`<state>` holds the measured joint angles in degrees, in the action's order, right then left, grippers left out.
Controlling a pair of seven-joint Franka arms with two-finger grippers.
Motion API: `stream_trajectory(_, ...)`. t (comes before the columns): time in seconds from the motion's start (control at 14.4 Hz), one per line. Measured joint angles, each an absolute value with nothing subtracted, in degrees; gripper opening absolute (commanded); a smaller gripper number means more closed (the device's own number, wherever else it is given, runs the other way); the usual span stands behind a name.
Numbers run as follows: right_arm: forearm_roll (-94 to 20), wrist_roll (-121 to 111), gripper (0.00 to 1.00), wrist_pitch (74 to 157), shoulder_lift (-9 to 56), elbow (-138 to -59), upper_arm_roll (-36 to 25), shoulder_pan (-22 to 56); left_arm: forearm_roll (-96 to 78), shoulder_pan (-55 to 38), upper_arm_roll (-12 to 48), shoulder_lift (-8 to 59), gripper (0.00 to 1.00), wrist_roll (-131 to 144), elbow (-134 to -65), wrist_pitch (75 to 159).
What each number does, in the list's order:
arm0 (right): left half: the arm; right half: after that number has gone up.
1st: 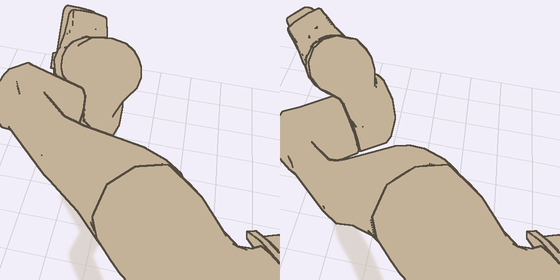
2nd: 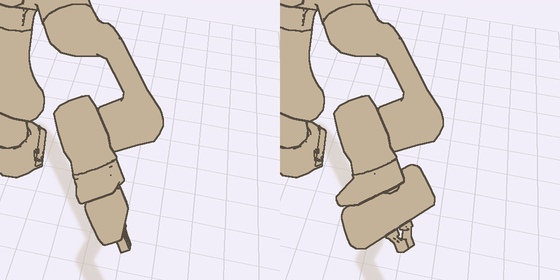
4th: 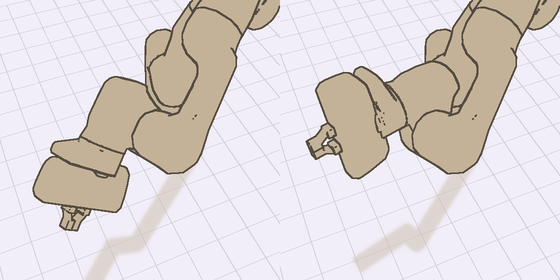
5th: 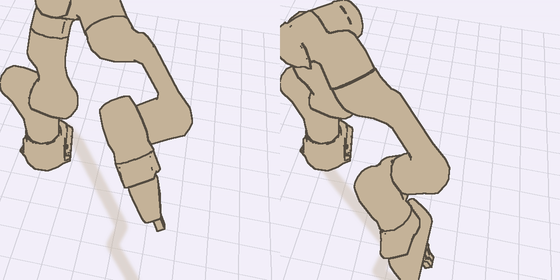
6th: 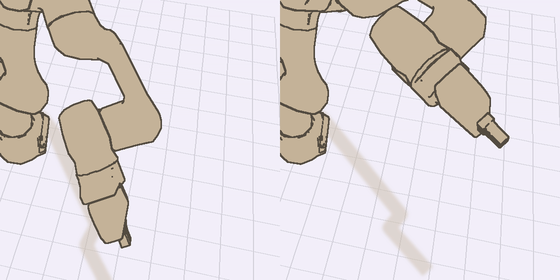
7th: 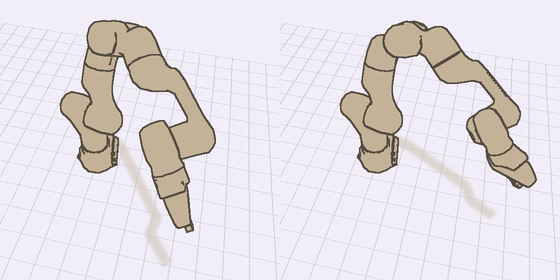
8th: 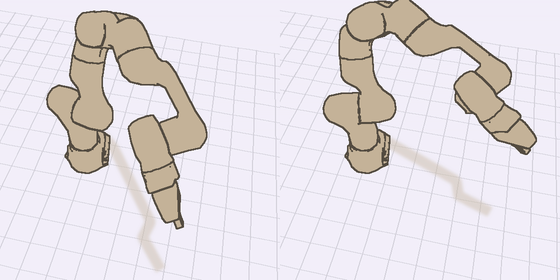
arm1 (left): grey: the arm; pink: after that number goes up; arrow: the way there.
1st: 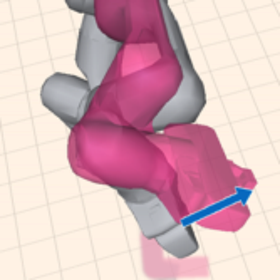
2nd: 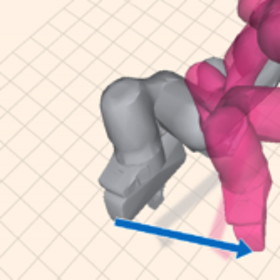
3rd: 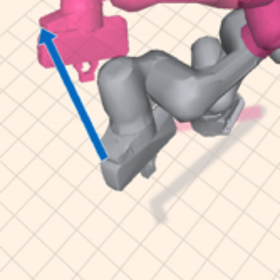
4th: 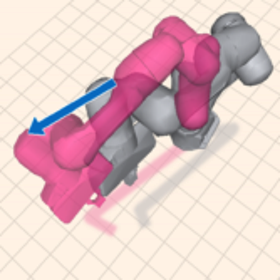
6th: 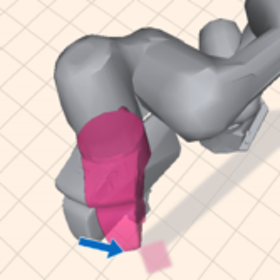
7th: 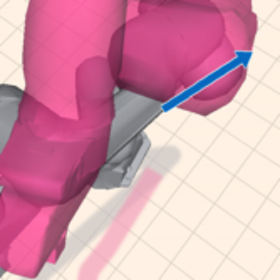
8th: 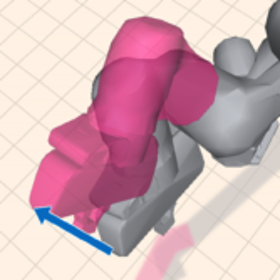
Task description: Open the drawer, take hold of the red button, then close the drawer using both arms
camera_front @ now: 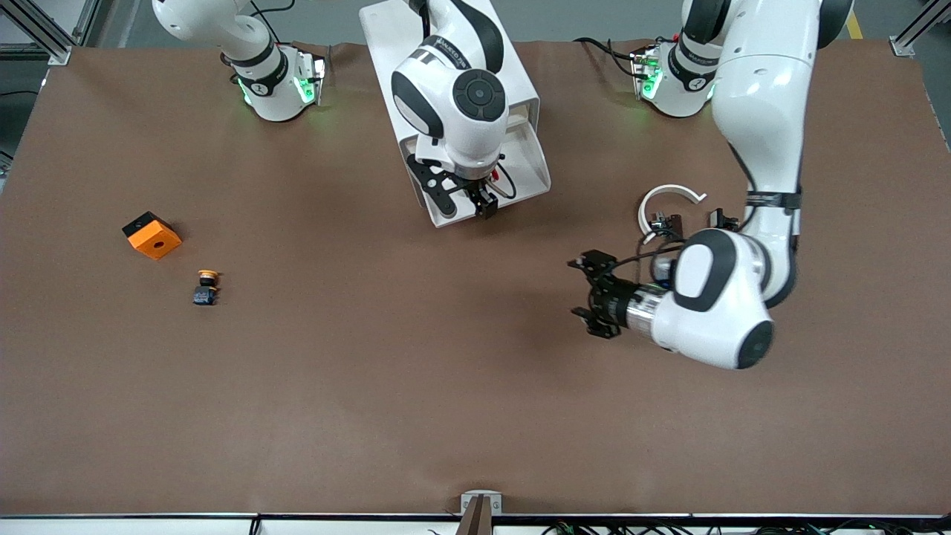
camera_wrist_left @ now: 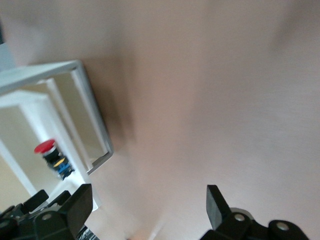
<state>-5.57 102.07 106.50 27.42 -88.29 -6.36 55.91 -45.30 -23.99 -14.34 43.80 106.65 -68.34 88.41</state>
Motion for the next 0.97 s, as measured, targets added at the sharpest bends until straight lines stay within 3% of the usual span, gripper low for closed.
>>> stream_trajectory(0.21, -5.6, 102.1, 1.00, 106.9, 27.4, -89.1, -6.3, 57.3, -41.7, -23.6, -17.6, 40.9, 1.00, 93.5, -68.0, 88.4)
stream_trajectory(0.76, -5.6, 102.1, 1.00, 107.0, 27.8, -89.9, -6.6, 58.3, -28.8, -23.4, -17.9, 34.4, 1.00, 71.9, -68.0, 88.4)
stream_trajectory(0.97, -5.6, 102.1, 0.79, 107.1, 28.4, -89.9, -6.7, 58.3, -28.3, -23.4, -17.9, 34.1, 1.00, 70.7, -68.0, 88.4)
